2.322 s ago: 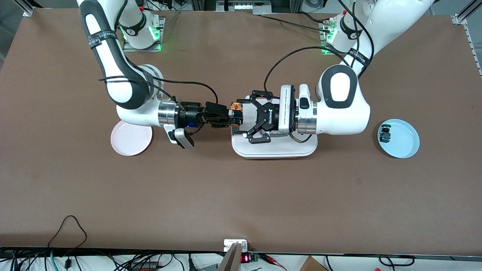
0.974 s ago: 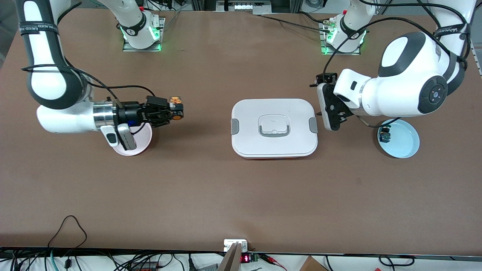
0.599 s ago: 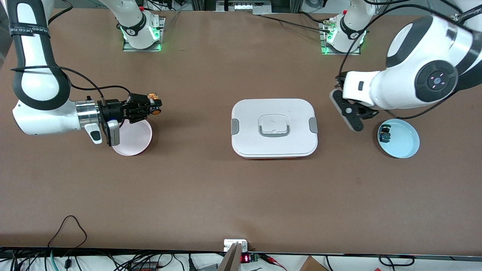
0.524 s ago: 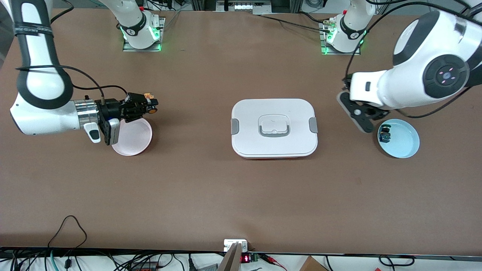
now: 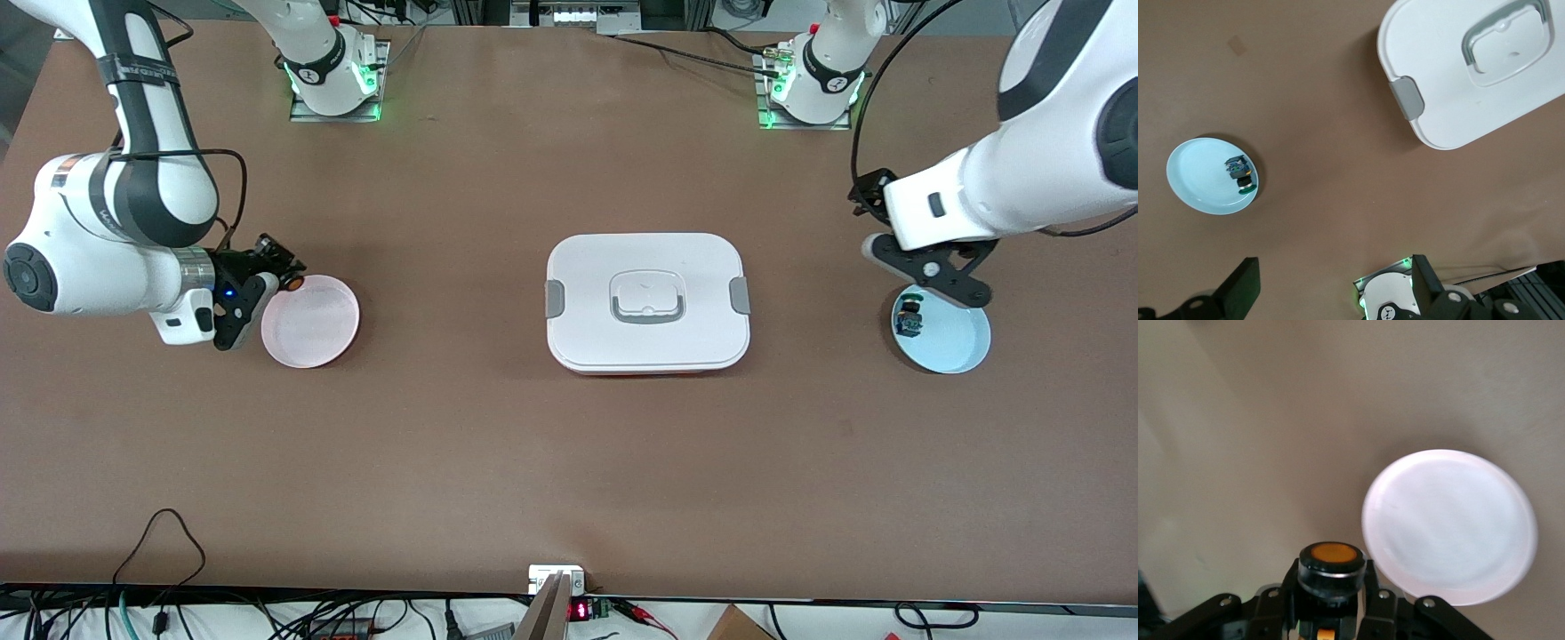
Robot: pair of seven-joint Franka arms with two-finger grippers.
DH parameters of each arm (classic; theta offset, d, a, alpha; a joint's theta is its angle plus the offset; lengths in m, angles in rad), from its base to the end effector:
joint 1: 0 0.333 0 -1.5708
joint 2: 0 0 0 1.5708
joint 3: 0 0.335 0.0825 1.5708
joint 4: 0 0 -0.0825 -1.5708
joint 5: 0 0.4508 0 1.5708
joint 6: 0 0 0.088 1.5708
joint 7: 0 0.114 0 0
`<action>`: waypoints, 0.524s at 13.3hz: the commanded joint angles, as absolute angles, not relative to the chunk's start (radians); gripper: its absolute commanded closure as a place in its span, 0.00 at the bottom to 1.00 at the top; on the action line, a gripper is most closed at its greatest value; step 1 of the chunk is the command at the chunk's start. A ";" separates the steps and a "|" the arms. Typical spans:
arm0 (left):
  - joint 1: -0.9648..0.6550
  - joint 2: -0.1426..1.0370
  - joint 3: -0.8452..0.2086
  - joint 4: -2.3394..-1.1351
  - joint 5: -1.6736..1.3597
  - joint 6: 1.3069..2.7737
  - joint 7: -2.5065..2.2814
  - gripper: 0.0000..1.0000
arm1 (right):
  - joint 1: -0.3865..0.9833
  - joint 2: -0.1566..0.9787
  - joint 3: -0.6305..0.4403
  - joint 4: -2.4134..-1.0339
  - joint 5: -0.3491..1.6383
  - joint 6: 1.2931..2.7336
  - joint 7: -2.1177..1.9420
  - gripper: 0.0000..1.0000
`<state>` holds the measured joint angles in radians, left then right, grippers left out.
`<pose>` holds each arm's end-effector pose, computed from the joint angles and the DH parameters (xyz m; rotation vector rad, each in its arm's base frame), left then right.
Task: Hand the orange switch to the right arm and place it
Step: 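Move the switch toward the pink plate while the left gripper retracts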
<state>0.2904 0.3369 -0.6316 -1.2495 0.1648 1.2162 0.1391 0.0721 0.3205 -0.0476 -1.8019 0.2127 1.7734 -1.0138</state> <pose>0.6567 -0.1346 0.5929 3.0199 -0.6919 -0.4860 0.6551 0.0373 0.3235 -2.4838 -1.2906 0.3092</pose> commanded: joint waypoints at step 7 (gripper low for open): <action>-0.078 -0.018 0.037 -1.662 0.009 1.653 0.011 0.00 | 0.077 0.322 -0.034 -1.989 0.003 2.150 -1.288 1.00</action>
<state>-0.0209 0.1050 -0.0334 -1.4779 0.0218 1.5436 0.0439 0.0760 0.3386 -0.0391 -1.9245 0.0255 2.0659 -1.2321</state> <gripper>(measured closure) 0.000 0.621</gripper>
